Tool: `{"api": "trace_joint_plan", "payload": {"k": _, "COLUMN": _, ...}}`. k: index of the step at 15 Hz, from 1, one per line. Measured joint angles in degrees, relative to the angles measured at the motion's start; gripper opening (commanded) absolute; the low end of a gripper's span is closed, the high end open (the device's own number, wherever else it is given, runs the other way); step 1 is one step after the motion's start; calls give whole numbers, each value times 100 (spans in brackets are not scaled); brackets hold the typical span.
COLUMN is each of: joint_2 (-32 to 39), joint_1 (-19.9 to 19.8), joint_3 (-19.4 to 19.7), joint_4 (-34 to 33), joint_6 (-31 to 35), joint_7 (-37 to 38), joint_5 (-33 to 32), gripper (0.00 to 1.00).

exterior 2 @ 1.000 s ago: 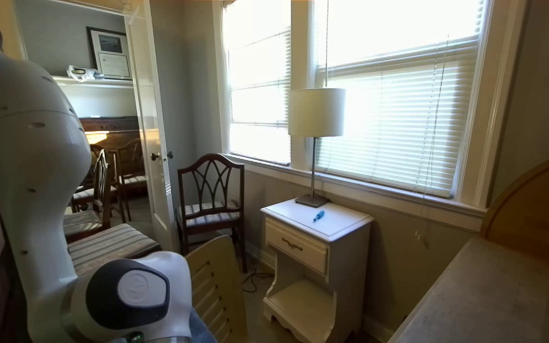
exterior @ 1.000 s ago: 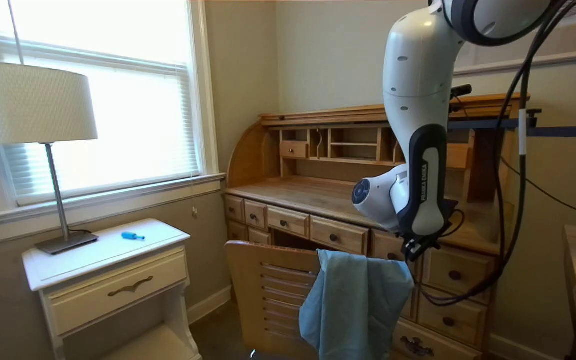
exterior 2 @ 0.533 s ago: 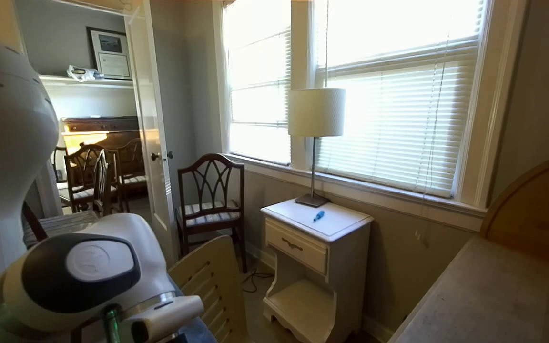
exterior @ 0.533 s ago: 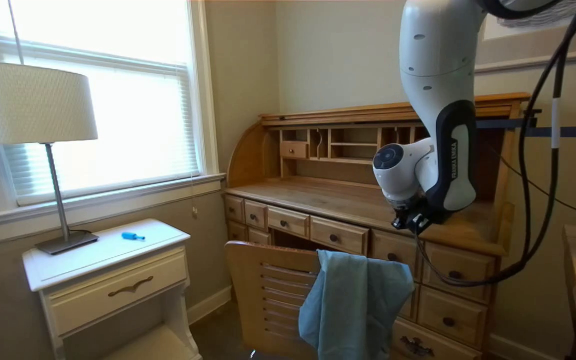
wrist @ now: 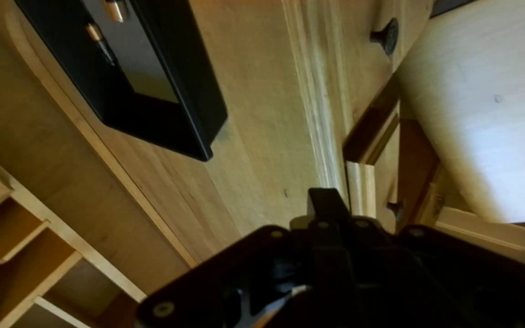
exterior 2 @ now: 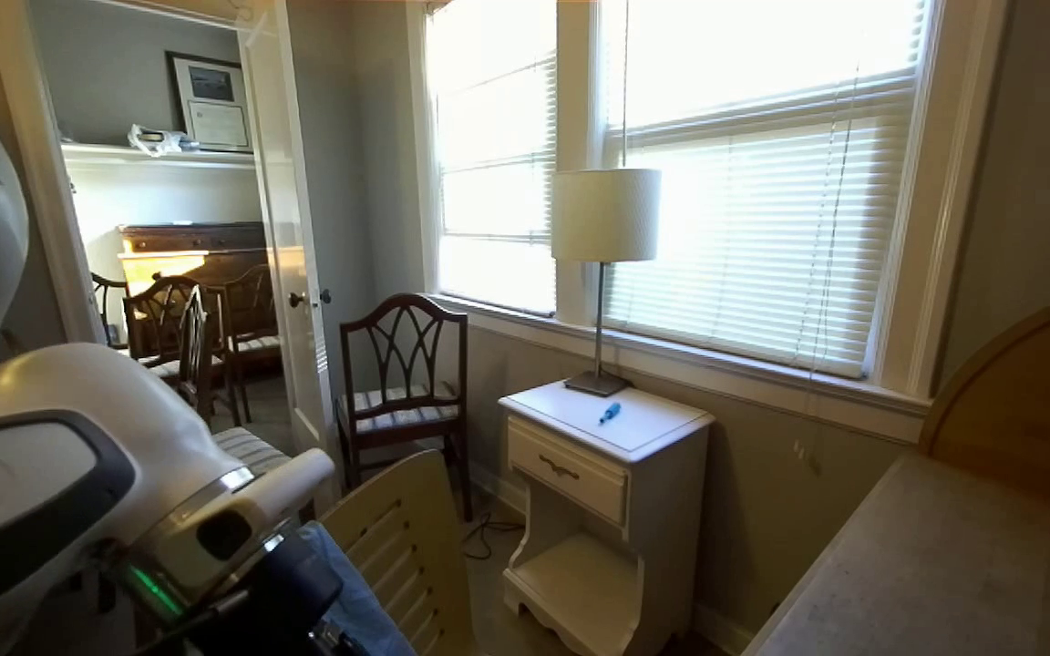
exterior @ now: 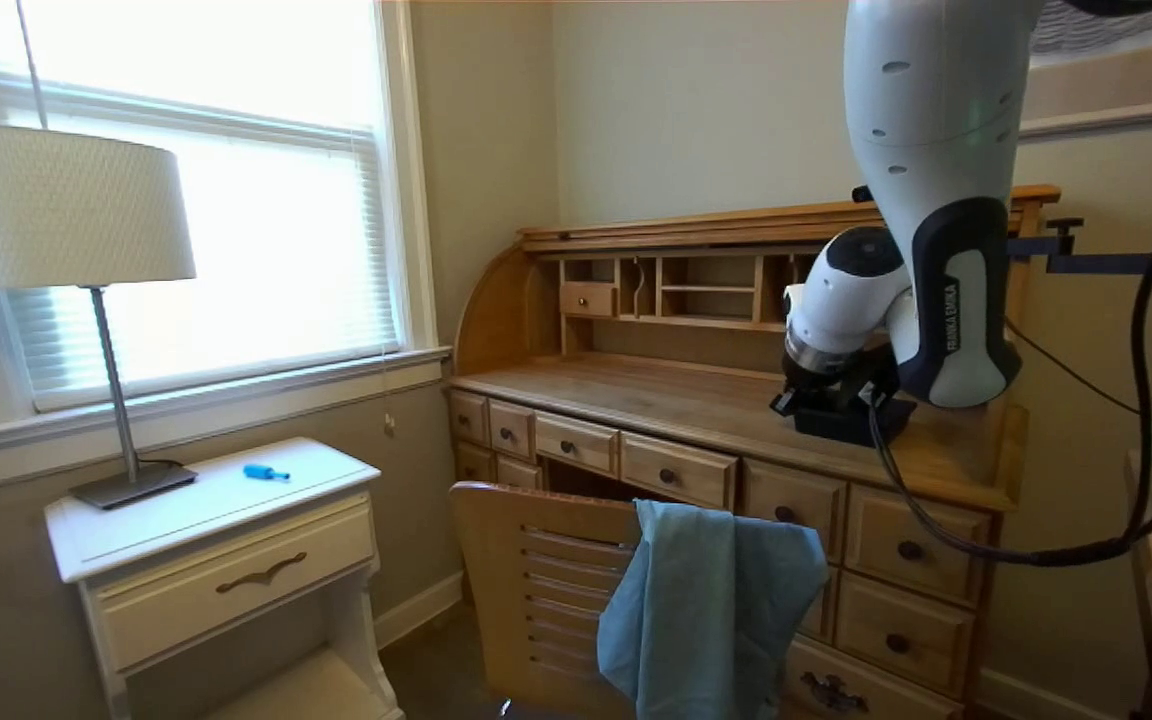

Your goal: Close the drawer

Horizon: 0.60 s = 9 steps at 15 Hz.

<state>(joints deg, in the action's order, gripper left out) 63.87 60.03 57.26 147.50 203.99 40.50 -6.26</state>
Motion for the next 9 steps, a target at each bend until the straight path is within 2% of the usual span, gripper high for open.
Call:
{"api": "trace_joint_plan", "payload": {"k": 1, "joint_2": -65, "joint_1": -129, "joint_3": -116, "joint_4": 72, "joint_6": 394, "joint_7": -332, "joint_5": 149, "gripper": 23}}
{"api": "trace_joint_plan", "payload": {"k": 2, "joint_2": -165, "joint_1": -309, "joint_3": -265, "joint_4": 120, "joint_6": 693, "joint_7": -657, "joint_5": 259, "gripper": 3}}
{"api": "trace_joint_plan", "payload": {"k": 5, "joint_2": -516, "joint_1": -824, "joint_3": -652, "joint_4": 147, "joint_6": 937, "joint_7": -1366, "joint_5": 427, "gripper": 22}}
{"api": "trace_joint_plan", "payload": {"k": 9, "joint_2": -690, "joint_1": -900, "joint_3": -684, "joint_4": 149, "joint_6": 940, "joint_7": -1499, "joint_5": 427, "gripper": 23}}
